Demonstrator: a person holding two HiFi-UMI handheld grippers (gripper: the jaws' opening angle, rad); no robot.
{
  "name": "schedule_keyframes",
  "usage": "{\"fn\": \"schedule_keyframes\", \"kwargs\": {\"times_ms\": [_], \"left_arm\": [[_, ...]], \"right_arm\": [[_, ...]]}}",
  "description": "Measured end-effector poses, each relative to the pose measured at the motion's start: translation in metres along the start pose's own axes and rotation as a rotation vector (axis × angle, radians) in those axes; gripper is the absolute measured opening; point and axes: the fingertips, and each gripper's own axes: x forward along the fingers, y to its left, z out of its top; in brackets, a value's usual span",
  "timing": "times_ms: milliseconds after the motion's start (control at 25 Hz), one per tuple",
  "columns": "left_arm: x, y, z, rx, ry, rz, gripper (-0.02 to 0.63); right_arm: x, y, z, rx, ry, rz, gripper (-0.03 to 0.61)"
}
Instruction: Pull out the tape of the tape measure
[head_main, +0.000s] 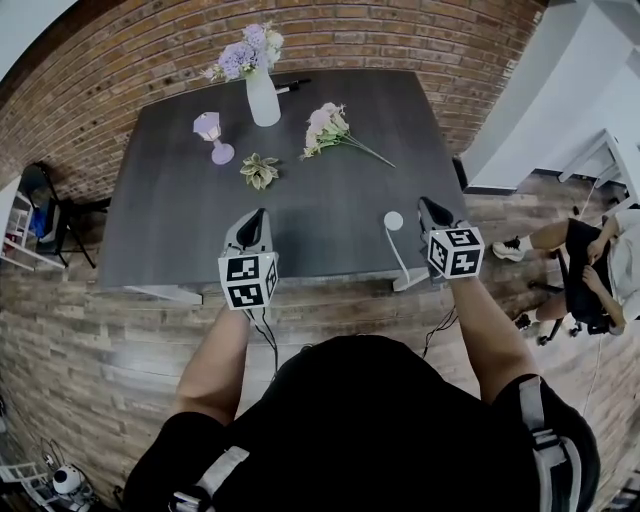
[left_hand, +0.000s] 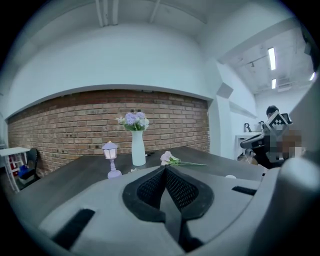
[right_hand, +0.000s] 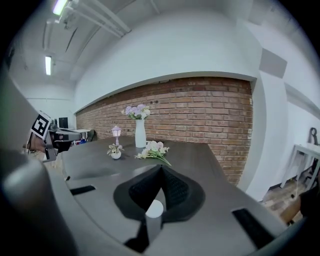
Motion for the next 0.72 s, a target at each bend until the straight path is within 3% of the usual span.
{"fn": "schedule_keyframes", "kwargs": {"times_ms": [720], "left_arm": [[-0.012, -0.011, -0.001, -0.027, -0.007, -0.006, 0.008]], "right_arm": [[-0.04, -0.022, 0.004, 0.014, -0.009, -0.057, -0.005]]}}
